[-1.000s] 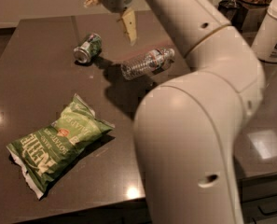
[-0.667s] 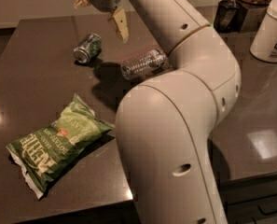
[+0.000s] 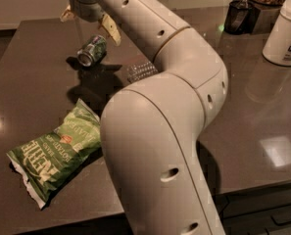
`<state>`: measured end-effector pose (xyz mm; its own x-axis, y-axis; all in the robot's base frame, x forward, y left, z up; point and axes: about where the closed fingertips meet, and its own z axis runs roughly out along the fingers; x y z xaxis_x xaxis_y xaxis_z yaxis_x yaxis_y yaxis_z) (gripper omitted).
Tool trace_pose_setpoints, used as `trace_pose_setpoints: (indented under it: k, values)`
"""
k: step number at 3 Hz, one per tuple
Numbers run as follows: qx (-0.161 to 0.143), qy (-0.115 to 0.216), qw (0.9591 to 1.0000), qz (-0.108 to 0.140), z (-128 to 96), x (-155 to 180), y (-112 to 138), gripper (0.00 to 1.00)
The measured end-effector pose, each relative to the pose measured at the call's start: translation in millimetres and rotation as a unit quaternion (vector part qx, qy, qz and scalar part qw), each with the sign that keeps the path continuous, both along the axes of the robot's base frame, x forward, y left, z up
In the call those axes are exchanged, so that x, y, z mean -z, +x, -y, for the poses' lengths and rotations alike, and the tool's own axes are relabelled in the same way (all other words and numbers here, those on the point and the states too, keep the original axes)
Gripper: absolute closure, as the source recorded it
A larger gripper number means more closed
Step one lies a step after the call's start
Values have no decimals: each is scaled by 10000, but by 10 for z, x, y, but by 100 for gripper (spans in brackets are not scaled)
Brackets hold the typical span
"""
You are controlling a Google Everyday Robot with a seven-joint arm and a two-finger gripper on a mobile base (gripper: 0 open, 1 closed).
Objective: Move green can near water bottle
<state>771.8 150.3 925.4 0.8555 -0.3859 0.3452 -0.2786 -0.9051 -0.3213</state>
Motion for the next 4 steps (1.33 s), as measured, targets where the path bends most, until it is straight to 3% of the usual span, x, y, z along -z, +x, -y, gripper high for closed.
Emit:
trace_pose_setpoints:
  k: [1, 3, 4]
  values:
    - [-214, -270, 9994, 51, -106, 167, 46, 0]
    - [-441, -800, 9957, -174, -155, 521, 108, 4]
    - [-424, -887, 9949, -212, -129, 546, 107, 26]
